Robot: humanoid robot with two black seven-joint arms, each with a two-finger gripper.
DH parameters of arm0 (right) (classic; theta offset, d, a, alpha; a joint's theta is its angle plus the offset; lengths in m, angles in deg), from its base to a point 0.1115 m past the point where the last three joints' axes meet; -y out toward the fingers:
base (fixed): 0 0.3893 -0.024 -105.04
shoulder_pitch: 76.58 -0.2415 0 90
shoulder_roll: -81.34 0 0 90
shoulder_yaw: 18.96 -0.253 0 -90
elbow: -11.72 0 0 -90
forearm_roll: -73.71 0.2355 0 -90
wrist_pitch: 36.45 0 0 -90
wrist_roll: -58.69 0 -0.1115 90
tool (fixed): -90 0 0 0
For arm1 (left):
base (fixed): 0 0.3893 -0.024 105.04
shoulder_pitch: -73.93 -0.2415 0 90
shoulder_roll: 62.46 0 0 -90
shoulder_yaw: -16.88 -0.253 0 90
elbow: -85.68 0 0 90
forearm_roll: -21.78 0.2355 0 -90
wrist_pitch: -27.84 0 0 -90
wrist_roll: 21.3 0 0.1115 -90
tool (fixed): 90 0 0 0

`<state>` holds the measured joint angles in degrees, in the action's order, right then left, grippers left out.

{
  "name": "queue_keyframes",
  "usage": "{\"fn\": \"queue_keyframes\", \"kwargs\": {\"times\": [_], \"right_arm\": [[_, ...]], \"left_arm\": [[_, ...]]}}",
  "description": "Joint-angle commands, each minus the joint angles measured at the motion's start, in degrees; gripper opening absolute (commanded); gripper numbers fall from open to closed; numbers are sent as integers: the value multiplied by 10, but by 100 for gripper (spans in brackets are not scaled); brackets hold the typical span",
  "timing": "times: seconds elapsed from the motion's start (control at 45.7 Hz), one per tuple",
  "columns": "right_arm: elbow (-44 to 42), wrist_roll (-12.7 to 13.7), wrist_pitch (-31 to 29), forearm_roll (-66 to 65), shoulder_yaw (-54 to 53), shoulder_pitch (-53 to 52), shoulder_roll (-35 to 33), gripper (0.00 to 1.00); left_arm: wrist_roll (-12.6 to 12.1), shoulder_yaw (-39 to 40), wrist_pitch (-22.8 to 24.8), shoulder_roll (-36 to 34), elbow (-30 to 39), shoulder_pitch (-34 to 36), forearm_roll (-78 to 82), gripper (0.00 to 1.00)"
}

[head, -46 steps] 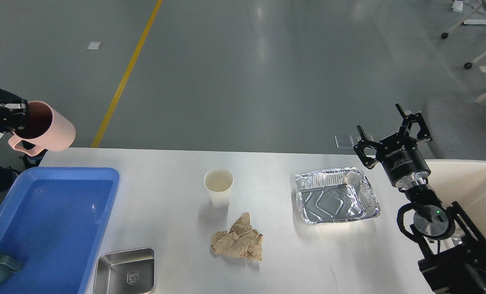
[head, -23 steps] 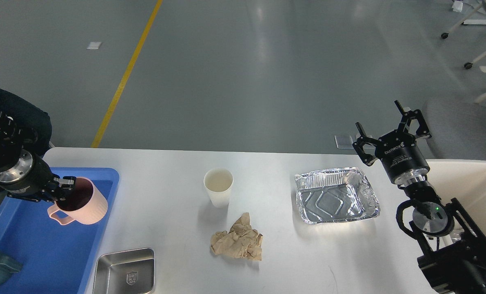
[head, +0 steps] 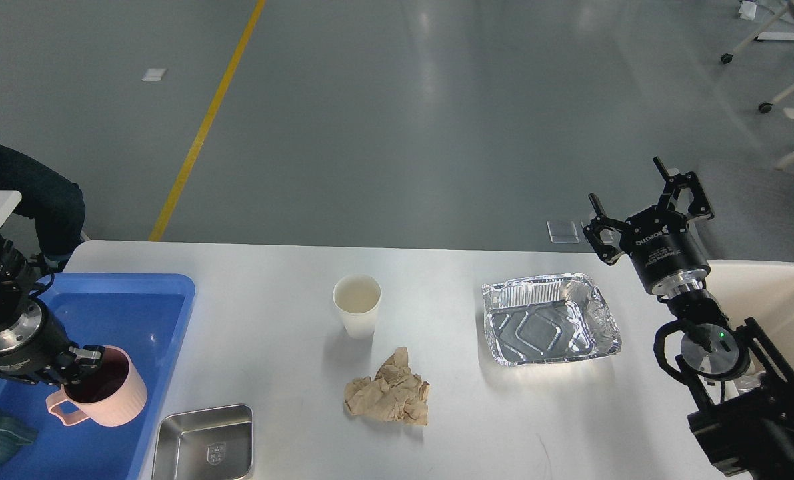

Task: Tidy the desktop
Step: 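Lower the pink mug into the blue bin and release it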

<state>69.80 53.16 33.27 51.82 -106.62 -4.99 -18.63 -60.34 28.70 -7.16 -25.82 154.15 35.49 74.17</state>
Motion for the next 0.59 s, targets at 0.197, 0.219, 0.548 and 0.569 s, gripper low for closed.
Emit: {"fn": "queue_keyframes", "kwargs": {"times": [0.197,0.219,0.548,0.569], "right_arm": [[1,0,1,0,0,-2,0,100],[1,0,1,0,0,-2,0,100],[2,0,1,0,-1,-1,1,100],[2,0,1,0,0,-1,0,100]], "left_arm": [[-2,4,0,2,0,-38,30,0],[-2,5,0,4,0,-40,33,0],[-2,5,0,19,0,-57,42,0],[-2,4,0,19,0,-57,42,0]]}}
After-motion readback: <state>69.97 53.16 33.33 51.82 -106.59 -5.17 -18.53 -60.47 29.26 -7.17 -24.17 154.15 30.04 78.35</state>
